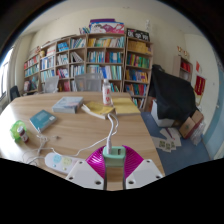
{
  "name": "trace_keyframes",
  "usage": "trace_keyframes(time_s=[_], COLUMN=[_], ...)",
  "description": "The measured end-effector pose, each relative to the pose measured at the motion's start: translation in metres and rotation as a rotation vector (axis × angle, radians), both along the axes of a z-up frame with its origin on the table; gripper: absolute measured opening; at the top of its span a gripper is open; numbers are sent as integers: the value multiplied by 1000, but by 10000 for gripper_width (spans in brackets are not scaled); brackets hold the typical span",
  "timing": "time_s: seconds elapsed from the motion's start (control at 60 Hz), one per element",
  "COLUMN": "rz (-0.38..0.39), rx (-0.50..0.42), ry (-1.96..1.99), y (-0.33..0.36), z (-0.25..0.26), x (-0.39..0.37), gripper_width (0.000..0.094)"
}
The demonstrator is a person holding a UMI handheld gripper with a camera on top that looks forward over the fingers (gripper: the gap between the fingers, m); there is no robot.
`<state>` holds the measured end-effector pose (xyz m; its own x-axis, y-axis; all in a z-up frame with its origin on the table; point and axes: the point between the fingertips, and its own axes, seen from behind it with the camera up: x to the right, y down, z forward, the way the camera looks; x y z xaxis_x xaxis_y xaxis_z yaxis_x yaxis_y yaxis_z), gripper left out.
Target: Unplug charger
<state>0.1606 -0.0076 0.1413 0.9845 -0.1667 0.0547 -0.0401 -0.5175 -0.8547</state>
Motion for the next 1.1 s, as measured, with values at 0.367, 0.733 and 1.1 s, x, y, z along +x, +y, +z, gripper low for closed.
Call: trace_keyframes(time_s=[0.367, 0.733, 1.1], rz=[-6, 11, -109], rx=[-389, -350, -232], ry=[42, 130, 82], y=[-58, -17, -85], z=[-145, -134, -27], x=[43, 28, 6], gripper_width=[273, 829, 844])
